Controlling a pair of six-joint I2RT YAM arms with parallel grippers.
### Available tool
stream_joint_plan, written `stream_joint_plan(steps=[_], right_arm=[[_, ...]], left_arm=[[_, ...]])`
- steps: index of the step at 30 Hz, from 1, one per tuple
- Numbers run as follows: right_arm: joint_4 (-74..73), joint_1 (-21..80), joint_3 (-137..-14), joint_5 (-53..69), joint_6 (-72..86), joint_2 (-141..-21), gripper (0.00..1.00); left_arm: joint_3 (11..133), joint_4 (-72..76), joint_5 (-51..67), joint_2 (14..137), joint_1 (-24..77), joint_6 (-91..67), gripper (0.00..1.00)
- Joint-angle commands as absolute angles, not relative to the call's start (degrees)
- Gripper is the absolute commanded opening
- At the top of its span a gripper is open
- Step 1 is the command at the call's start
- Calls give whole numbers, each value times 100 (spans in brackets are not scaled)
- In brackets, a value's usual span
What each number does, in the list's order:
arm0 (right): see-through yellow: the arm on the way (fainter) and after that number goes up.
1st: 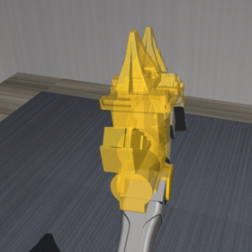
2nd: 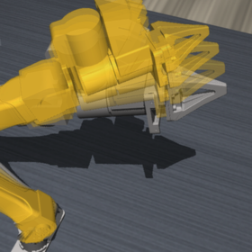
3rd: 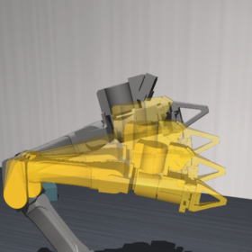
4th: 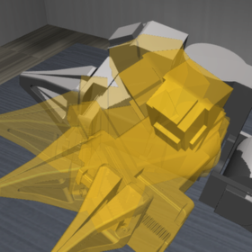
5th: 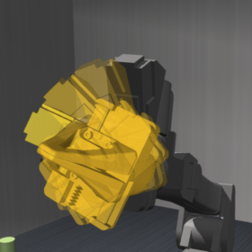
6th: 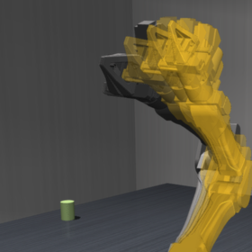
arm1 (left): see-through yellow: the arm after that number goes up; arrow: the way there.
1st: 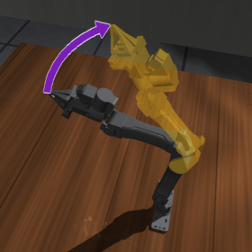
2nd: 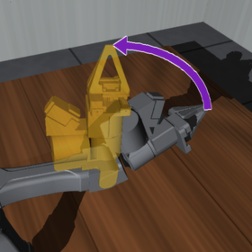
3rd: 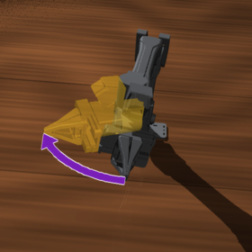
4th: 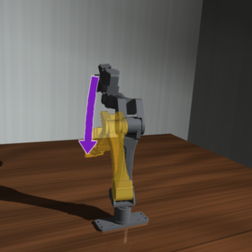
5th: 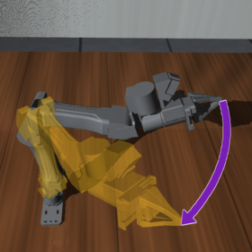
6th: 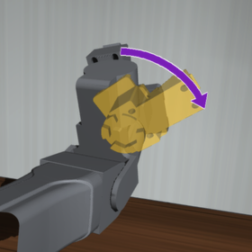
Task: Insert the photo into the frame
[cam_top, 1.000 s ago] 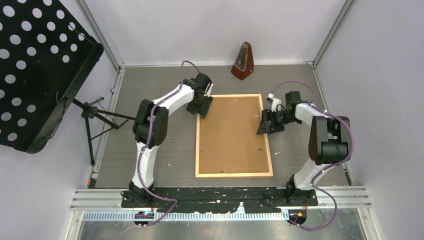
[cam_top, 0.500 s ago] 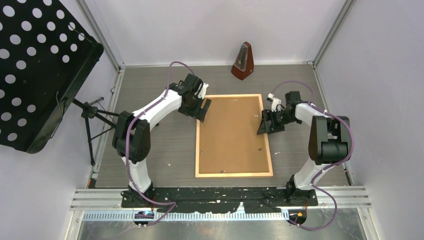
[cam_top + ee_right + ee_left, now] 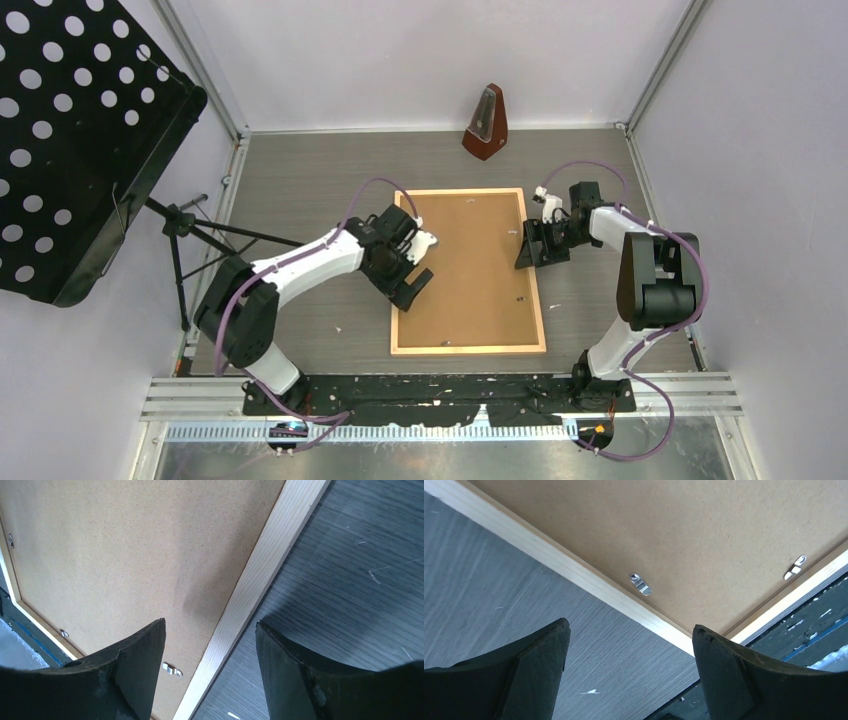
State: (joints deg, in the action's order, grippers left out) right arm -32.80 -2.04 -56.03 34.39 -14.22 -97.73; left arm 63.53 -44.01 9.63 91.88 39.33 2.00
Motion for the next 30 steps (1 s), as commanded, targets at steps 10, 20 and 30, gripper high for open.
stream_joint_plan(steps=[10, 20, 30], right_arm=[[-3079, -308, -5573, 3043, -1497, -9634, 72], [-3088, -444, -5576, 3174, -1514, -9737, 72], [-3098, -509, -5574, 3251, -1516, -9774, 73]], left_arm=[[6429, -3917, 646, 9798, 4058, -240, 83], [6557, -3894, 589, 10224, 4074, -450, 81], [6535, -3876, 511, 10153, 4069, -440, 63]])
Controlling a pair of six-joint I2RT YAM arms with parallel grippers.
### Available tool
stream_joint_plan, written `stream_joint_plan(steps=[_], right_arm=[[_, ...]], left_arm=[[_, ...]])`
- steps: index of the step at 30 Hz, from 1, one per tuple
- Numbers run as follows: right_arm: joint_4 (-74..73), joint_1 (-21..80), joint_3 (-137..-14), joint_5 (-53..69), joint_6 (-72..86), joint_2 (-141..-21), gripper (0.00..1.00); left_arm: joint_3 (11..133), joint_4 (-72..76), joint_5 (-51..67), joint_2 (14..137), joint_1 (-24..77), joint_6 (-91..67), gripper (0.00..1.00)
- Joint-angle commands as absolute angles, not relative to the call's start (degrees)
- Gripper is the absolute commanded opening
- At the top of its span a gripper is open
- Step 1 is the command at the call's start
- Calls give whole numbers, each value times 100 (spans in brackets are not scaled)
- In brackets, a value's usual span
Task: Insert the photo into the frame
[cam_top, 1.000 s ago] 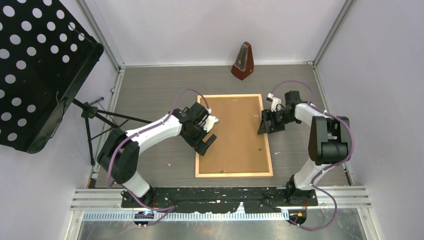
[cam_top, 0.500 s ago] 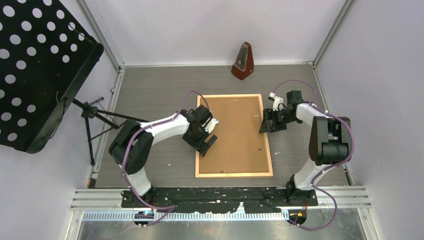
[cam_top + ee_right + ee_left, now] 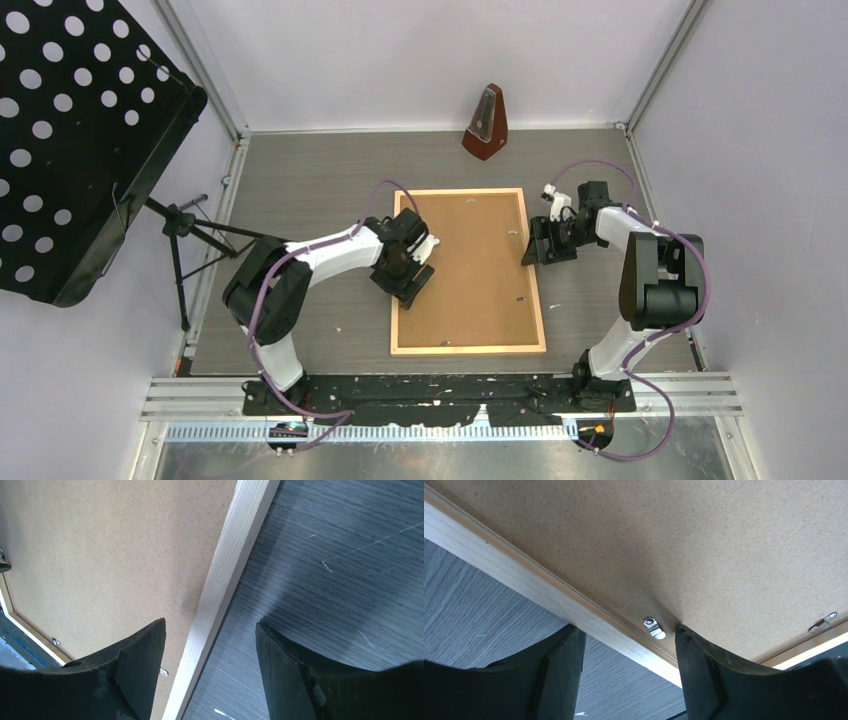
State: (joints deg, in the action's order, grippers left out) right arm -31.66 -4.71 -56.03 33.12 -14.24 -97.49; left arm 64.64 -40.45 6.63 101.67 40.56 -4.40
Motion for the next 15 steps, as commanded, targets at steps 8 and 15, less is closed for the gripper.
stream_joint_plan(steps=[8, 15], right_arm=[[-3124, -526, -5572, 3295, -1516, -9748, 72], [-3133, -526, -5572, 3317, -1505, -9755, 72]], left_arm=[[6572, -3883, 449, 10137, 4069, -384, 47], [6576, -3846, 401, 10093, 4069, -321, 36]])
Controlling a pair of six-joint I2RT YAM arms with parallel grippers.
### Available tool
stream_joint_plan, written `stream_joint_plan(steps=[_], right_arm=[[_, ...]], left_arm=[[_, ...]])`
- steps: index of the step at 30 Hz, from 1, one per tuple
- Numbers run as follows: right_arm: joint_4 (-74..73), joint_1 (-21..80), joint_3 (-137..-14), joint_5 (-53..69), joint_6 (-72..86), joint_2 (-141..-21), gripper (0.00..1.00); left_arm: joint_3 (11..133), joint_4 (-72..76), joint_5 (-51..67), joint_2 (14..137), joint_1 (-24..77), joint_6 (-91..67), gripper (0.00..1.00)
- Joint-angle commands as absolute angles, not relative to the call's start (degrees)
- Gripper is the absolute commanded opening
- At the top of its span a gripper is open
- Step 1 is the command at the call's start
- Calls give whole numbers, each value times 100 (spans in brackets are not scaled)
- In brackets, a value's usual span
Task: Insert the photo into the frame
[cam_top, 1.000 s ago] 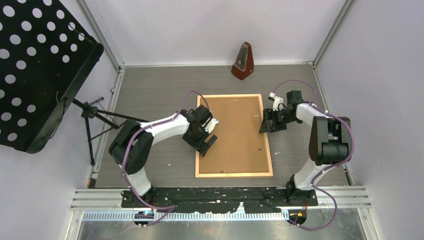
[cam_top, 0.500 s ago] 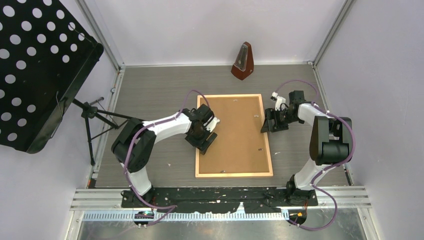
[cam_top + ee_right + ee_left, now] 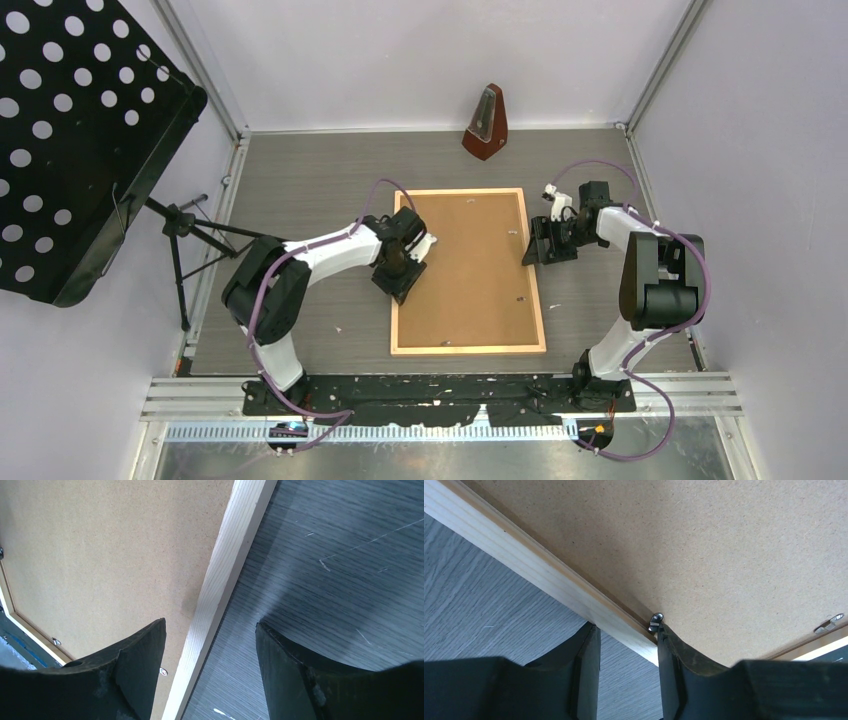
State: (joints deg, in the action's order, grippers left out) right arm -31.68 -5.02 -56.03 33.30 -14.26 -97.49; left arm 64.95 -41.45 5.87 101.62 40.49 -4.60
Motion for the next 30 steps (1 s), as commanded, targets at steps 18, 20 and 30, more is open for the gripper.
stream_joint_plan(steps=[18, 20, 30], right_arm=[[-3140, -526, -5571, 3353, -1559, -9735, 72], [-3143, -527, -5572, 3348, -1563, -9731, 72], [-3151, -523, -5566, 3212, -1621, -9562, 72]], left_arm=[[6579, -3750, 322, 9610, 4059, -182, 53], [6580, -3752, 245, 9547, 4061, -184, 64], [6786, -3868, 200, 9653, 3888, -204, 73]])
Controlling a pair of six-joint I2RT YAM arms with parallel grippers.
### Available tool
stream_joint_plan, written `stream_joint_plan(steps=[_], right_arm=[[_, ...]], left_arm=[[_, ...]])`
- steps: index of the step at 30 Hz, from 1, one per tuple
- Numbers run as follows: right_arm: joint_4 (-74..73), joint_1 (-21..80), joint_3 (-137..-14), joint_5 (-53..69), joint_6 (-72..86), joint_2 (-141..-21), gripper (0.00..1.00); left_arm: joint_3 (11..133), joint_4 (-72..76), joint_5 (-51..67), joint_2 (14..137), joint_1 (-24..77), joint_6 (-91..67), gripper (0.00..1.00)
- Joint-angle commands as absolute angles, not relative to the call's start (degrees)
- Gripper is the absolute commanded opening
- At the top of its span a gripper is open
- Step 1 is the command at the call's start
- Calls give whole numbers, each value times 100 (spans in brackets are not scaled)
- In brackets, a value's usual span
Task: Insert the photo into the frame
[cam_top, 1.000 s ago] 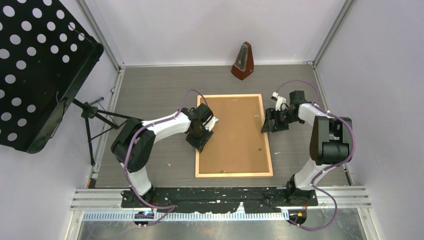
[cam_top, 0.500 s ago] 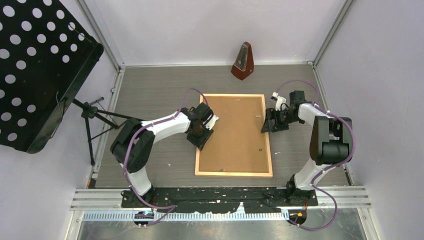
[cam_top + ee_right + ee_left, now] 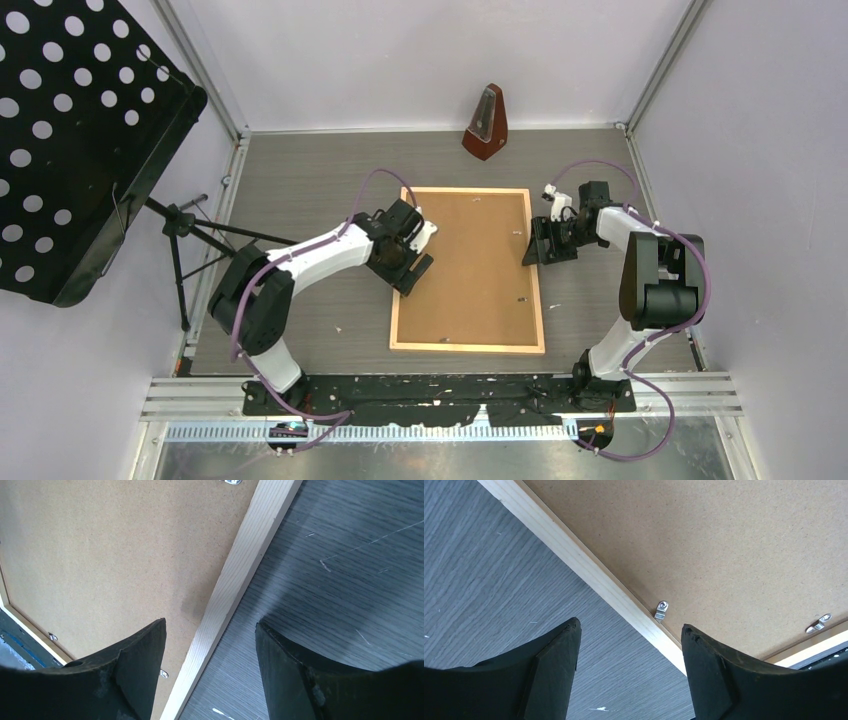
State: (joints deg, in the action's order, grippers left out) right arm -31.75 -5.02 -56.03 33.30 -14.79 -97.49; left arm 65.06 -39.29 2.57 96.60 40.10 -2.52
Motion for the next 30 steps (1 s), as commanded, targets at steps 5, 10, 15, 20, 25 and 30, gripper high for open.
stream_joint_plan(steps=[5, 10, 15, 20, 25, 30], right_arm=[[-3278, -522, -5552, 3013, -1798, -9364, 72], [-3410, -519, -5511, 2856, -2009, -9052, 72], [-3603, -510, -5471, 2827, -2212, -8812, 72], [-3652, -510, -5386, 2873, -2278, -8634, 72], [-3628, -510, -5358, 2939, -2248, -8624, 72], [-3581, -505, -5321, 2962, -2228, -8648, 72]], left_arm=[[6930, -3850, 449, 9772, 3590, -228, 73], [7160, -3870, 690, 9980, 3363, -255, 72], [7499, -3972, 877, 10296, 3232, -390, 70], [7707, -4032, 1011, 10598, 3139, -545, 65], [7894, -4072, 1026, 10883, 3074, -668, 57], [8061, -4146, 1035, 11106, 2949, -825, 51]])
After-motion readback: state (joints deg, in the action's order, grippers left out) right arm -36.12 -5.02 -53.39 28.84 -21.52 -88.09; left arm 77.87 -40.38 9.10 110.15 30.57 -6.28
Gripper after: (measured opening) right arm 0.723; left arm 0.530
